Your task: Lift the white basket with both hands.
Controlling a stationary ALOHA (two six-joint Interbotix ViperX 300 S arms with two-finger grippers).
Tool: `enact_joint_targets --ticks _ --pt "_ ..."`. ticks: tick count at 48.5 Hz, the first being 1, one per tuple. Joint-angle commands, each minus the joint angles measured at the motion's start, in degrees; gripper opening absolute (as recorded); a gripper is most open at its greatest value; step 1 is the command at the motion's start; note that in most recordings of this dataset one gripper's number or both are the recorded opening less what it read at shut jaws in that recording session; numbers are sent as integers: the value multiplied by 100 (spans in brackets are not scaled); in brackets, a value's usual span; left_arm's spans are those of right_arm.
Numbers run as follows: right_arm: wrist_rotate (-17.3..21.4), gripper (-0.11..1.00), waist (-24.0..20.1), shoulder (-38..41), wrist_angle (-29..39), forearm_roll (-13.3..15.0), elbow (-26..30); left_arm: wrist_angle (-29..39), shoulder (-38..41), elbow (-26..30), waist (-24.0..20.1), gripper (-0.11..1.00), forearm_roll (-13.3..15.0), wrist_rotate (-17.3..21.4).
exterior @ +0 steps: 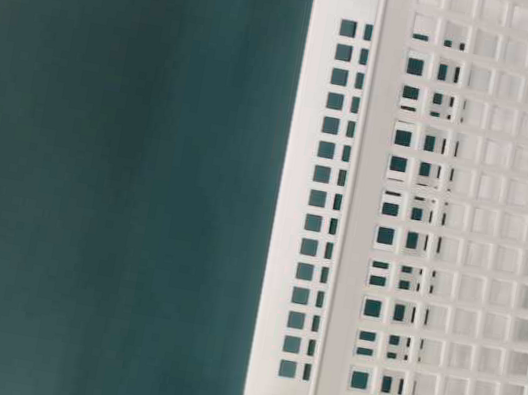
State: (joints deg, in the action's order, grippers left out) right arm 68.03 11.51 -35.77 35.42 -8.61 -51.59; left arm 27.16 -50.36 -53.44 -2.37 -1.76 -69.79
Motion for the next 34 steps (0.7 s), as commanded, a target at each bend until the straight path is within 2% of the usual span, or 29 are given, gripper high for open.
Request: enact_joint_targets --ticks 1,10,16,23,30,34 --pt "9 95 44 -255 -105 9 9 -18 -369 35 -44 88 -18 18" --pt "-53 95 44 -826 -404 18 -167 114 -817 62 -18 88 -18 70" --pt "-352 95 -62 -1151 -765 281 -211 97 -914 97 70 88 -26 343" --pt "-967 94 -185 -1424 -1406 633 -220 -53 -923 132 149 88 -18 1028" --pt "-1573 93 -272 -1512 -2101 782 -220 -492 -958 141 149 88 -26 1749" --pt "-2039 93 -369 -1512 -2452 870 -229 -756 -993 141 149 88 -26 2338"
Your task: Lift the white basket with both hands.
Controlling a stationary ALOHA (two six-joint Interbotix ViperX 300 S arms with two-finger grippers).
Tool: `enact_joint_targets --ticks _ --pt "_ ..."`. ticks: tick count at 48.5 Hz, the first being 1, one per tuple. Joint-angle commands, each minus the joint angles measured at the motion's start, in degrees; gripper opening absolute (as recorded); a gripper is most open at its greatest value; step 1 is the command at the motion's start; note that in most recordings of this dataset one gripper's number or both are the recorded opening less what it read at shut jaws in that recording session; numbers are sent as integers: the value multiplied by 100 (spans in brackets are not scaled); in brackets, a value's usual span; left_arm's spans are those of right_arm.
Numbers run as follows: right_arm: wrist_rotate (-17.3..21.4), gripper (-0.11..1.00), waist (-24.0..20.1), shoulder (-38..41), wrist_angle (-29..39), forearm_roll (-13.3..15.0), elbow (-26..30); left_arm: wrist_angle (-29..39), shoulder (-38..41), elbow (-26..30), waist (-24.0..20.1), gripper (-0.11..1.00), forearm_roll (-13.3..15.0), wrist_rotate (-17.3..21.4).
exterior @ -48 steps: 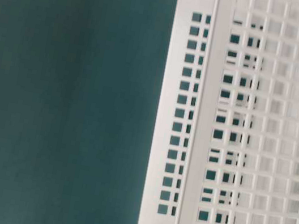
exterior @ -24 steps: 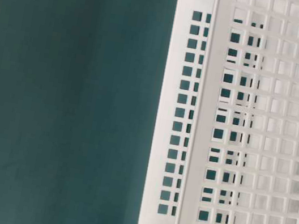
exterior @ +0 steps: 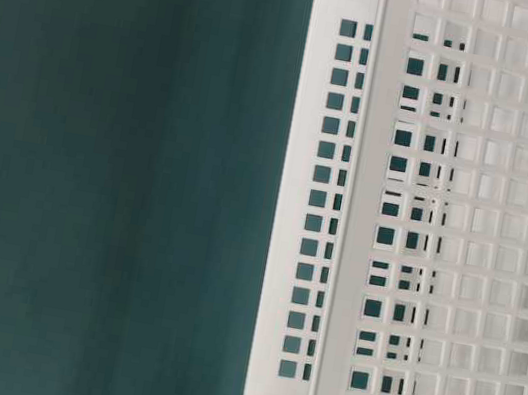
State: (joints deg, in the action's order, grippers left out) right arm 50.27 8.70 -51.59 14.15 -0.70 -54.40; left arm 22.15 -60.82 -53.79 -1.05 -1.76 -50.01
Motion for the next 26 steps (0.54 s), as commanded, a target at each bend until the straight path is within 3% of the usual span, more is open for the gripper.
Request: enact_joint_targets --ticks 1,11,19,26 --pt "-413 93 -123 70 -404 114 53 -316 44 185 26 88 -26 527" --pt "-2180 91 -431 -44 -1055 272 53 -598 -220 272 97 88 -26 2443" --pt "-3261 91 -677 -360 -1503 272 70 -598 -677 466 105 88 -26 3278" --pt "-3753 91 -765 -606 -1521 272 88 -589 -879 563 105 88 -26 3665"
